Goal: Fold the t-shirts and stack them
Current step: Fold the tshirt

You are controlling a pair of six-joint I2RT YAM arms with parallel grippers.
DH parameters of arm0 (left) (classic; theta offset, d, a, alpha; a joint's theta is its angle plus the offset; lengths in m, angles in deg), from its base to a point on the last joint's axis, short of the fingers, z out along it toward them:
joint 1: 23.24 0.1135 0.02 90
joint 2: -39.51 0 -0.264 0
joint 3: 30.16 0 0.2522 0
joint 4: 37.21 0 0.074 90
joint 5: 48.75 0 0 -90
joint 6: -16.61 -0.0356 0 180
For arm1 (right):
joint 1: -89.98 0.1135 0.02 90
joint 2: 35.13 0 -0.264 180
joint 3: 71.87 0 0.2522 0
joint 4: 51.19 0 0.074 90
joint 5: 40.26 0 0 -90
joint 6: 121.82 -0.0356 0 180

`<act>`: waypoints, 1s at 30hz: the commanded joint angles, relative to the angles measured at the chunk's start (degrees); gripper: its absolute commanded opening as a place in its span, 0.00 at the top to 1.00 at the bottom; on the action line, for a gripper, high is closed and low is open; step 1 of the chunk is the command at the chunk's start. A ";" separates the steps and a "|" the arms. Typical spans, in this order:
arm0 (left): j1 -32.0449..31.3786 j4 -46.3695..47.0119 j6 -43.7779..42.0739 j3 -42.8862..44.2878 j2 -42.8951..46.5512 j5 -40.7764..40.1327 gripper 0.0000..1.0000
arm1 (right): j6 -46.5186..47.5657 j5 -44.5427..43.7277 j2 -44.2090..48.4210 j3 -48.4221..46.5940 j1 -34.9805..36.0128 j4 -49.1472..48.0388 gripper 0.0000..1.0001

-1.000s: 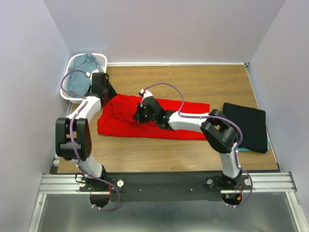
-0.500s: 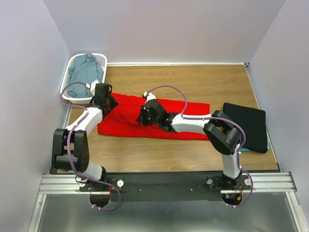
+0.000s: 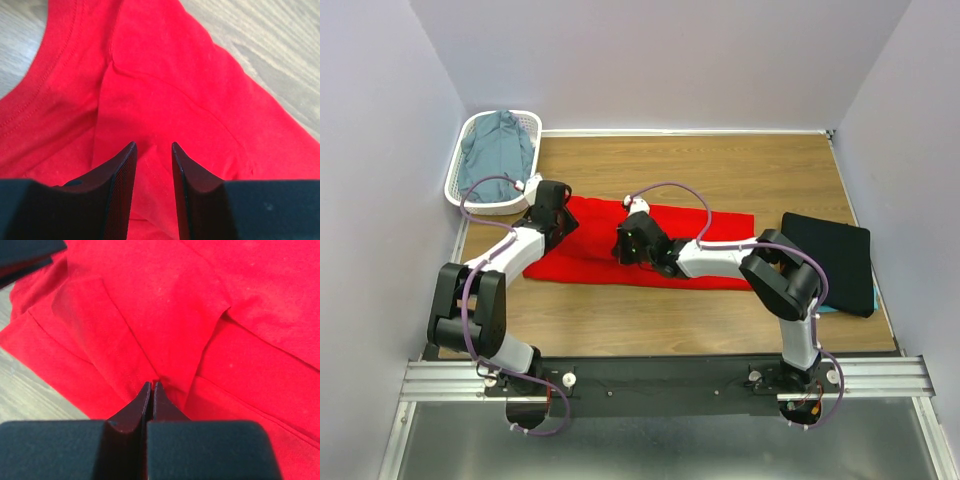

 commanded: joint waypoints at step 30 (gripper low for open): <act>-3.02 -0.69 2.31 -18.23 16.24 -0.80 0.87 | 1.05 -6.88 3.36 1.91 0.43 2.86 0.64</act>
